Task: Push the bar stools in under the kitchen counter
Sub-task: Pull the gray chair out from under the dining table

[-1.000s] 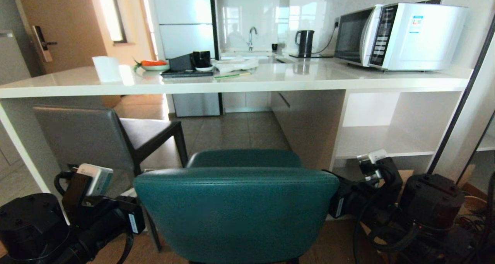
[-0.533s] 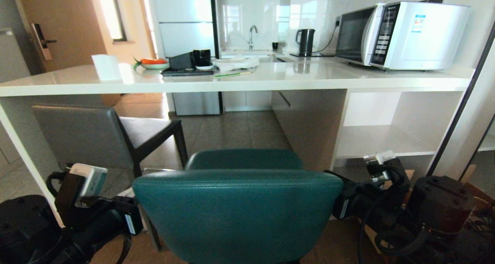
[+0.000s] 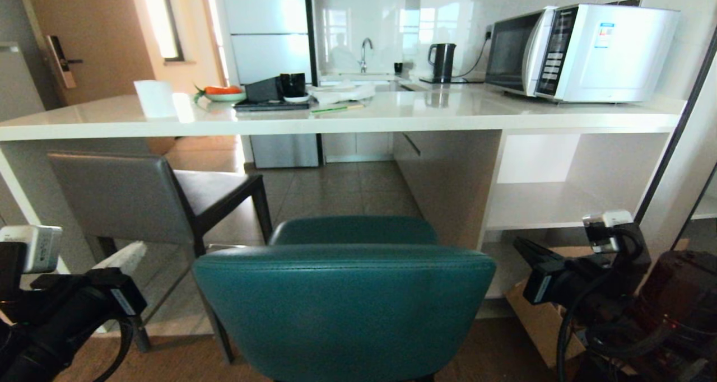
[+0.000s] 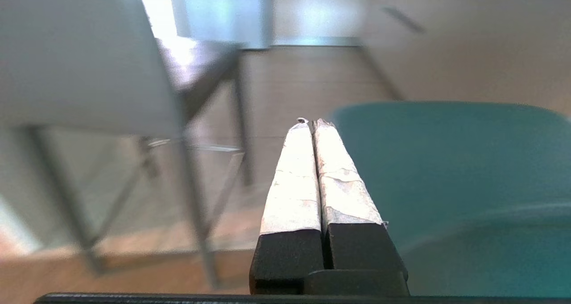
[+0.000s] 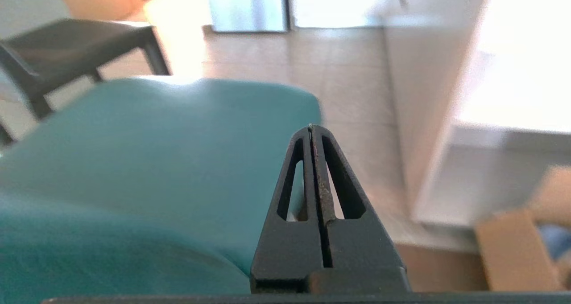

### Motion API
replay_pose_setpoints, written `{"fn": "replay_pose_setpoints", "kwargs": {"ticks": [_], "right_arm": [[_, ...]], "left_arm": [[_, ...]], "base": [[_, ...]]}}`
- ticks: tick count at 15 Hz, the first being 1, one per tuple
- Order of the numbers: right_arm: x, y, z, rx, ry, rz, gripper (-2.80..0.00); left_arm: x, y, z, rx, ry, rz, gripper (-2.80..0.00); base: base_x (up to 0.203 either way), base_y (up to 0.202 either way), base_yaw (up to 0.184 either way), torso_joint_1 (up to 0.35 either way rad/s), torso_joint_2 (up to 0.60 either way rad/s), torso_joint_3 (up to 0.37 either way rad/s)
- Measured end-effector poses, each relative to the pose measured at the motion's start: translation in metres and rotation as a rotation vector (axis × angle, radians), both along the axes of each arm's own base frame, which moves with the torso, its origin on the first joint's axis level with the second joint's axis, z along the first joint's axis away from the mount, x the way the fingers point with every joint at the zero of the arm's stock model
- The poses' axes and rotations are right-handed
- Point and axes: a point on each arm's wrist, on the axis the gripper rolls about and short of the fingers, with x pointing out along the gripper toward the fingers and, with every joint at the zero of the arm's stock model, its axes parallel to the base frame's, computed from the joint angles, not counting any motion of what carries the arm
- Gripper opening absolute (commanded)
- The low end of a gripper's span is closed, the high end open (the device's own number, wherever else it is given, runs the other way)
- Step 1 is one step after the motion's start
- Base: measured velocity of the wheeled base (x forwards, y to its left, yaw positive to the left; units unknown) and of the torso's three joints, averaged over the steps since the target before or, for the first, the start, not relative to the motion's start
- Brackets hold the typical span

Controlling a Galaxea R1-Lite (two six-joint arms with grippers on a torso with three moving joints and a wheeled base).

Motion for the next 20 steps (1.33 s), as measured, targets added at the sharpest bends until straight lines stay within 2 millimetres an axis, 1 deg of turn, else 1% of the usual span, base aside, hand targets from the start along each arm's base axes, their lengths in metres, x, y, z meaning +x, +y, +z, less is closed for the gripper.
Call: {"fn": "replay_pose_setpoints", "kwargs": {"ticks": [3,6,10,12,14,16,17,19,20], "right_arm": [[-0.021,-0.014,0.004,0.002,-0.008,-0.028,-2.80],[-0.044,-0.028,0.015,0.008,-0.056,-0.061,-2.80],[-0.074,-0.050,0.033,-0.037,-0.133,-0.135,-2.80],[-0.090,-0.061,0.039,-0.072,-0.161,-0.184,-2.80],[-0.104,-0.070,0.044,-0.114,-0.196,-0.220,-2.80],[-0.114,-0.074,0.058,-0.119,-0.242,-0.246,-2.80],[-0.120,-0.076,0.067,-0.118,-0.261,-0.248,-2.80],[-0.139,-0.080,0.082,-0.122,-0.274,-0.221,-2.80],[-0.151,-0.082,0.087,-0.128,-0.266,-0.201,-2.80]], "left_arm": [[-0.019,0.008,0.008,0.004,-0.006,0.027,-2.80],[-0.053,0.009,0.018,0.006,-0.036,-0.003,-2.80],[-0.115,0.007,0.033,0.011,-0.095,-0.045,-2.80],[-0.149,0.006,0.032,0.012,-0.087,-0.072,-2.80],[-0.177,0.005,0.033,0.011,-0.065,-0.091,-2.80],[-0.192,0.005,0.034,0.012,-0.054,-0.094,-2.80],[-0.197,0.005,0.038,0.016,-0.082,-0.094,-2.80],[-0.203,0.005,0.040,0.053,-0.120,-0.093,-2.80],[-0.205,0.005,0.040,0.064,-0.130,-0.094,-2.80]], "base": [[0.000,0.000,0.000,0.000,0.00,0.000],[0.000,0.000,0.000,0.000,0.00,0.000],[0.000,0.000,0.000,0.000,0.00,0.000],[0.000,0.000,0.000,0.000,0.00,0.000],[0.000,0.000,0.000,0.000,0.00,0.000],[0.000,0.000,0.000,0.000,0.00,0.000],[0.000,0.000,0.000,0.000,0.00,0.000],[0.000,0.000,0.000,0.000,0.00,0.000],[0.000,0.000,0.000,0.000,0.00,0.000]]}}
